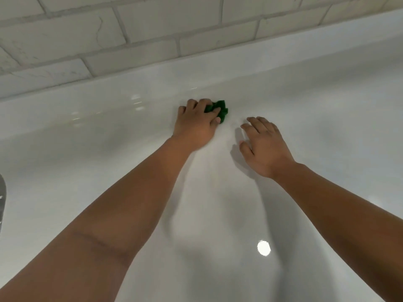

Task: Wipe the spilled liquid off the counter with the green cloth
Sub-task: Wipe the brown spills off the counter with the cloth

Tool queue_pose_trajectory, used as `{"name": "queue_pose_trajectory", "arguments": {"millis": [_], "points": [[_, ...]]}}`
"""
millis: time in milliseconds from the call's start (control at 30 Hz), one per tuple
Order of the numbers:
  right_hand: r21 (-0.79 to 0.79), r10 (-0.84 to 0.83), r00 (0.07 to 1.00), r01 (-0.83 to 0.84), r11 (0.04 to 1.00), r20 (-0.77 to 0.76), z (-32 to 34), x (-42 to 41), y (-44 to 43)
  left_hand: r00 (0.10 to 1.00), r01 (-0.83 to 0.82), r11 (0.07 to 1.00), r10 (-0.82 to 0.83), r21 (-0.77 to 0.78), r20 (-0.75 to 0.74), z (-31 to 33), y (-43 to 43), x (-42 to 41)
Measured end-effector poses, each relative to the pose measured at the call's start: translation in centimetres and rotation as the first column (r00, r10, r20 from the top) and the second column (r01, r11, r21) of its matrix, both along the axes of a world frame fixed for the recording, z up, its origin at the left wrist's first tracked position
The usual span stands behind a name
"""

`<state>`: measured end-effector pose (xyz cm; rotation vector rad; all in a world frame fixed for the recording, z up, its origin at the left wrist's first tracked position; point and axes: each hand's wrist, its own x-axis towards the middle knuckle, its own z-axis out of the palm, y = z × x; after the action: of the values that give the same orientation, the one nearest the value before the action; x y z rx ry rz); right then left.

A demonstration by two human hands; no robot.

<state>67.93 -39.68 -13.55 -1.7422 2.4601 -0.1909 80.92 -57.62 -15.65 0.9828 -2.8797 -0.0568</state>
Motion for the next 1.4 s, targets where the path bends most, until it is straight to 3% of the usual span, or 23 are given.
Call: {"name": "queue_pose_trajectory", "arguments": {"millis": [100,167,267,333,400,567,700,767,833,933,1000,1133,1233,1300,1400], "points": [[0.020,-0.022,1.000,0.023,1.000,-0.013,0.0,-0.7,0.8,0.965,0.247,0.969,-0.246,0.002,-0.092,-0.6,2.7,4.0],[0.005,-0.029,1.000,0.029,1.000,0.001,0.2,-1.0,1.3,0.964,0.241,0.970,-0.241,-0.016,-0.113,-1.0,1.7,7.5],[-0.019,-0.038,0.999,0.038,0.999,0.019,0.5,-1.7,1.9,0.989,-0.122,0.989,0.114,-0.081,-0.090,-0.7,-2.9,9.5],[-0.023,-0.032,0.999,0.032,0.999,0.025,0.6,-1.9,2.3,0.930,-0.365,0.931,0.363,-0.028,-0.053,-0.2,-5.5,7.6],[-0.003,-0.029,0.999,0.029,1.000,0.017,0.3,-2.1,2.6,0.914,-0.403,0.915,0.403,0.002,-0.050,0.2,-5.8,3.9],[0.129,-0.033,0.999,0.032,0.991,0.004,-0.7,-2.3,3.3,0.991,-0.136,0.990,0.136,-0.031,-0.008,0.1,-0.2,-3.8],[0.160,-0.014,1.000,0.014,0.987,0.002,-0.4,-2.2,3.6,0.985,0.160,0.987,-0.162,-0.035,-0.066,-0.3,4.4,-1.3],[0.171,-0.001,1.000,0.000,0.985,0.009,-0.1,-2.4,3.6,0.976,0.198,0.979,-0.202,-0.051,-0.078,-0.7,4.0,1.9],[0.179,-0.003,1.000,0.001,0.984,0.012,-0.1,-2.6,3.6,0.995,0.081,0.995,-0.085,-0.056,-0.058,-0.7,1.8,4.1],[0.152,-0.028,1.000,0.027,0.988,0.005,0.1,-2.4,3.1,0.962,-0.270,0.963,0.270,0.012,-0.022,-0.3,-0.3,3.4],[0.107,-0.041,0.999,0.037,0.994,0.033,0.6,-1.6,2.4,0.948,-0.320,0.948,0.320,0.009,-0.001,0.1,1.1,2.0],[-0.092,0.031,0.977,-0.012,0.996,0.209,1.8,1.3,0.4,0.998,-0.001,0.992,0.008,0.126,-0.057,0.4,7.6,3.0],[-0.170,0.080,0.960,-0.035,0.985,0.269,1.9,3.1,-0.2,0.959,0.222,0.896,-0.130,0.386,-0.250,1.1,10.4,7.0],[-0.205,0.136,0.971,-0.094,0.974,0.199,1.6,4.6,-0.1,0.917,0.190,0.832,0.038,0.521,-0.396,1.5,9.6,10.4],[-0.123,0.185,0.982,-0.180,0.976,0.032,1.3,8.1,1.1,0.841,-0.144,0.895,0.336,0.423,-0.425,1.4,6.4,16.2]]}}
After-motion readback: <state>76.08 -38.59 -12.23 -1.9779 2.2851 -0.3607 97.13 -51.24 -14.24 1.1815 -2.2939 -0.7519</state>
